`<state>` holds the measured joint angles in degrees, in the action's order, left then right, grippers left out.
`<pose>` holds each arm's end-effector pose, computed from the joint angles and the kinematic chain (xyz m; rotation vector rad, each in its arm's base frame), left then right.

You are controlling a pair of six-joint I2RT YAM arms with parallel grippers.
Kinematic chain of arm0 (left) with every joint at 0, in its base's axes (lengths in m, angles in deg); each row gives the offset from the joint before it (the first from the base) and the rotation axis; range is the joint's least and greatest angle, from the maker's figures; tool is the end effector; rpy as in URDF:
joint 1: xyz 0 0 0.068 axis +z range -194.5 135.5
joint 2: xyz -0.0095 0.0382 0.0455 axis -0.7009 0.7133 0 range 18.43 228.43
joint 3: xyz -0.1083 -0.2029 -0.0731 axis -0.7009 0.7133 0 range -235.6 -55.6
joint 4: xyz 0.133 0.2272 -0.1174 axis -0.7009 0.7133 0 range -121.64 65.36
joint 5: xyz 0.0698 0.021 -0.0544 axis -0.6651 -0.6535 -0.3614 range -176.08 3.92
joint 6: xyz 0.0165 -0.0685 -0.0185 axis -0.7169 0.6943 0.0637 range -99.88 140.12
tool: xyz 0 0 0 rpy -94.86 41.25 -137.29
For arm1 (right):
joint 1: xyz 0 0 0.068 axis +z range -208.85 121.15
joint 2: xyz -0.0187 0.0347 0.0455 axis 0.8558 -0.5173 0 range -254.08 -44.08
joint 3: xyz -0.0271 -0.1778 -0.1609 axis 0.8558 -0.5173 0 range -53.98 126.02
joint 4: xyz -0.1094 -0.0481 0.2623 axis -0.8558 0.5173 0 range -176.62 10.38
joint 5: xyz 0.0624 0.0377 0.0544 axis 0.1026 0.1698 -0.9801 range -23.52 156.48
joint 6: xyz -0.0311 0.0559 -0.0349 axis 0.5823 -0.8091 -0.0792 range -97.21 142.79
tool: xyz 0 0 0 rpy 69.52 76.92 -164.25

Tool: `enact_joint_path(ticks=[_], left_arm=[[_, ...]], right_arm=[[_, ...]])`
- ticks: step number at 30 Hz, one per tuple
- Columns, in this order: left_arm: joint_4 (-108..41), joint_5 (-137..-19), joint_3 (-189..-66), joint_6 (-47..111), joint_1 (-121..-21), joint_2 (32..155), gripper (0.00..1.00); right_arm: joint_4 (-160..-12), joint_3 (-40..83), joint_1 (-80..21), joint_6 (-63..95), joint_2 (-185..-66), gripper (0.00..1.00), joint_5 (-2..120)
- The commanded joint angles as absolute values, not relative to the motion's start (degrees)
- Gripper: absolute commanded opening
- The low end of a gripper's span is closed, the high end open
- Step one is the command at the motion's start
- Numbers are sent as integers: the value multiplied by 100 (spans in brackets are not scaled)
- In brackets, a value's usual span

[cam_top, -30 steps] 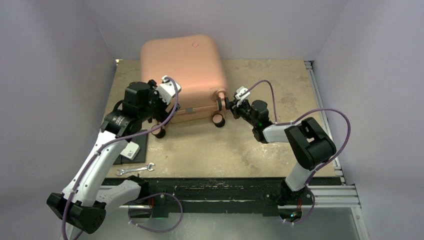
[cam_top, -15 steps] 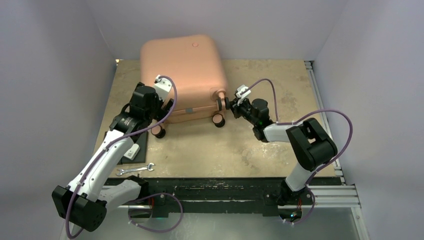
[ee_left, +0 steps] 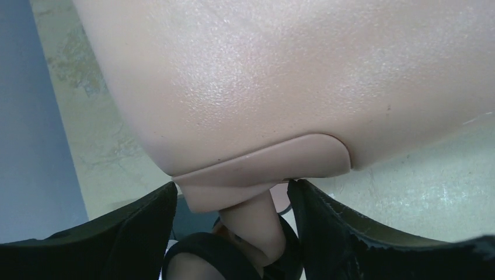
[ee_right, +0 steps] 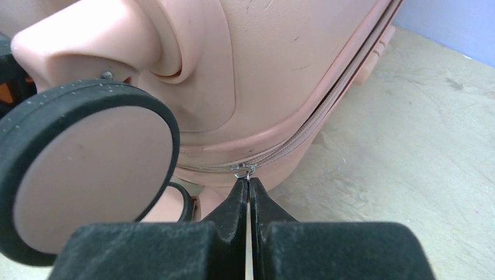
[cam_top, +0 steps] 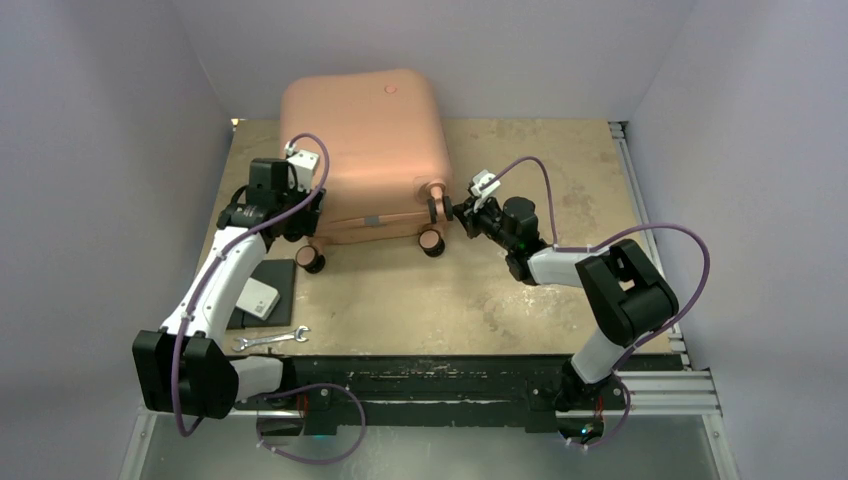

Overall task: Pack the luggage
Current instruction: Zip the luggage at the center of the board.

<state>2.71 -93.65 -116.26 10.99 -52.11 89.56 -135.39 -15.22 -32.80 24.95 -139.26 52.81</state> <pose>0.3183 -0.0345 0.2472 0.2782 2.3341 0.1684 0.3296 0.1770 0.1316 -0.5931 1.6221 0.5124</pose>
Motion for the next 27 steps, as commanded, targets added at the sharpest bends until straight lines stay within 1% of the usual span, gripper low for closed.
enact_joint_path(ticks=[1,2,4,5,8,9,16,21,23,27], left_arm=[[184,-8914,-11831,1021,-4643,9151,62],[180,-8847,-11836,1004,-4594,9174,55],[168,-8721,-11836,948,-4514,9195,39],[155,-8675,-11831,911,-4491,9187,29],[196,-8467,-11827,751,-4450,9181,9],[252,-8341,-11827,667,-4288,9161,1],[729,-7683,-11722,-280,-4079,9068,0],[880,-7699,-11699,-653,-3936,9094,0],[904,-7680,-11711,-776,-3880,9094,0],[1062,-7431,-11786,-1151,-3775,9087,0]], right_arm=[[-13729,-1376,-3401,2488,-13669,0,5444],[-13725,-1373,-3420,2482,-13669,0,5437],[-13714,-1362,-3452,2481,-13677,0,5435],[-13692,-1352,-3469,2475,-13693,0,5443],[-13581,-1258,-3522,2474,-13755,0,5545],[-13525,-1218,-3539,2479,-13780,0,5605],[-12992,-619,-3898,2479,-14069,0,5733],[-12601,-172,-4047,2479,-14142,0,6148],[-12601,-157,-4048,1661,-14095,0,6325],[-12280,244,-4052,1611,-14314,0,6426]])
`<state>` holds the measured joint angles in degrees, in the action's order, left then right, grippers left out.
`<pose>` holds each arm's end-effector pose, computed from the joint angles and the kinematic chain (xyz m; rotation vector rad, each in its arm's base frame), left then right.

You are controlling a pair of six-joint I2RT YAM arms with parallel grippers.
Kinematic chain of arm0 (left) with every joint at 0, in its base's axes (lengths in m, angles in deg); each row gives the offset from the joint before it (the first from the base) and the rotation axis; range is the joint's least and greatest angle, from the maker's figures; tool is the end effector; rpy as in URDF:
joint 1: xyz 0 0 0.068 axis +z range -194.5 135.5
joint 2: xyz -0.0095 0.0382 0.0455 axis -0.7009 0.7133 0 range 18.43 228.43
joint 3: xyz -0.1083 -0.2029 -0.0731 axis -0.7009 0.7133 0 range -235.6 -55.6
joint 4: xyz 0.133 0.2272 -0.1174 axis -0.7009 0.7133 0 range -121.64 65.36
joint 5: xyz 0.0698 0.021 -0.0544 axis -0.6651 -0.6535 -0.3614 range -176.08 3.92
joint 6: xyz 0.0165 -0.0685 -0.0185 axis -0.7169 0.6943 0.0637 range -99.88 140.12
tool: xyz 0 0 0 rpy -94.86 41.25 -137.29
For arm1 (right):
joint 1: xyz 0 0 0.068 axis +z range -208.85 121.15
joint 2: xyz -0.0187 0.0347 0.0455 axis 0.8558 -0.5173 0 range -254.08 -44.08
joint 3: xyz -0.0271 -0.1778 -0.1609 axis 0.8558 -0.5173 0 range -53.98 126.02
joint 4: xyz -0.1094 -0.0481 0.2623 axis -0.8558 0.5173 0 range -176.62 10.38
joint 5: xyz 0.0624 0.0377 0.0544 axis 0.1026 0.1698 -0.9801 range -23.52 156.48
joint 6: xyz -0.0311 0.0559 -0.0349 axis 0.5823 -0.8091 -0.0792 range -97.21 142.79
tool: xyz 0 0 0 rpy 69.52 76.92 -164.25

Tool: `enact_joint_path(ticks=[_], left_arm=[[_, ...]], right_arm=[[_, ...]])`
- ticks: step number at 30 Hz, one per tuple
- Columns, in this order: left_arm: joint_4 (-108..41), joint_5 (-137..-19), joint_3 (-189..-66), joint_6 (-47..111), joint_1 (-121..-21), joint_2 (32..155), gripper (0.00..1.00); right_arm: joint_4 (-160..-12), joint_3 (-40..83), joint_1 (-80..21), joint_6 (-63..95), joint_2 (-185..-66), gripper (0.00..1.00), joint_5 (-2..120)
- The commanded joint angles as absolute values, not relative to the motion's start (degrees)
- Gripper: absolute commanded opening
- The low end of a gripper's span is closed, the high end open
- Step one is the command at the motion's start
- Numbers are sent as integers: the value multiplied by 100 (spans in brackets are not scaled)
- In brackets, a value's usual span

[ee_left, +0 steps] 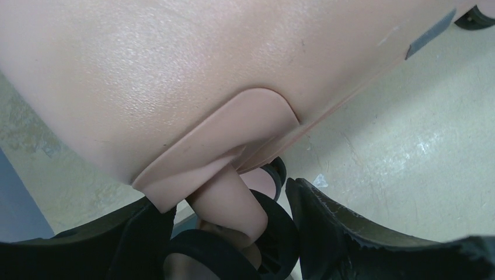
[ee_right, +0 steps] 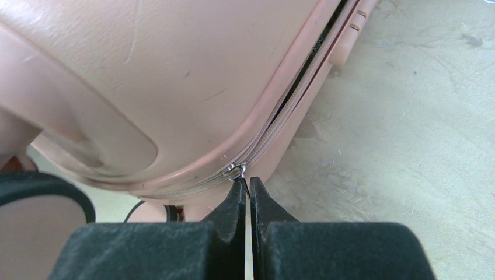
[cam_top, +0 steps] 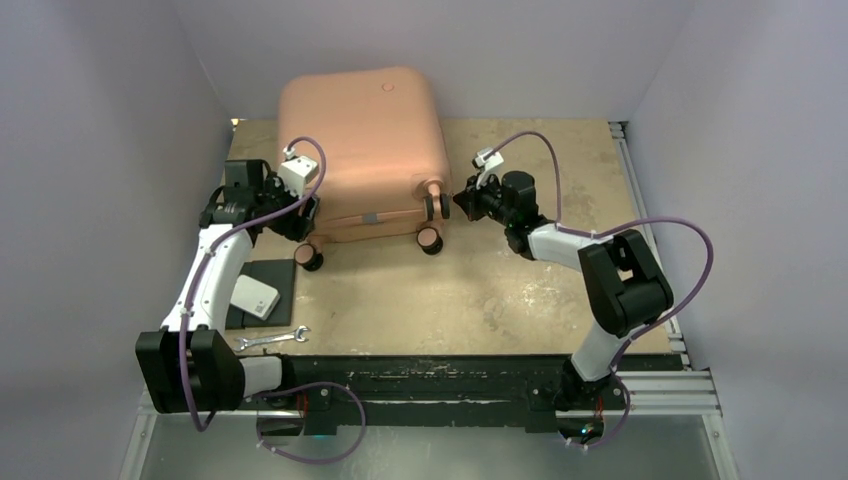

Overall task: Pack the luggage
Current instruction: Zip the luggage at the center of the board.

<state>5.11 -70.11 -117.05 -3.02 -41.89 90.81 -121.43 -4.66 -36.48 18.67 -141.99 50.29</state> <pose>0.3193 -0.0021 0.2432 0.5470 2.3006 -0.1193 0.3692 0.1702 0.1458 -0.4914 1.7734 0.5818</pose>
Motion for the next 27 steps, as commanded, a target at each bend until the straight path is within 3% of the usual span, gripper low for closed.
enact_joint_path(ticks=[1,14,27], left_arm=[[1125,-7322,-11802,-1273,-3748,9077,0],[1954,-6734,-11803,-2659,-3697,8922,0],[1576,-6900,-11746,-2525,-3491,8725,0]], right_arm=[[-12191,350,-4060,1611,-14390,0,6465],[-11974,989,-4206,1352,-14503,0,7490],[-11744,-144,-3931,1574,-13549,0,6462]])
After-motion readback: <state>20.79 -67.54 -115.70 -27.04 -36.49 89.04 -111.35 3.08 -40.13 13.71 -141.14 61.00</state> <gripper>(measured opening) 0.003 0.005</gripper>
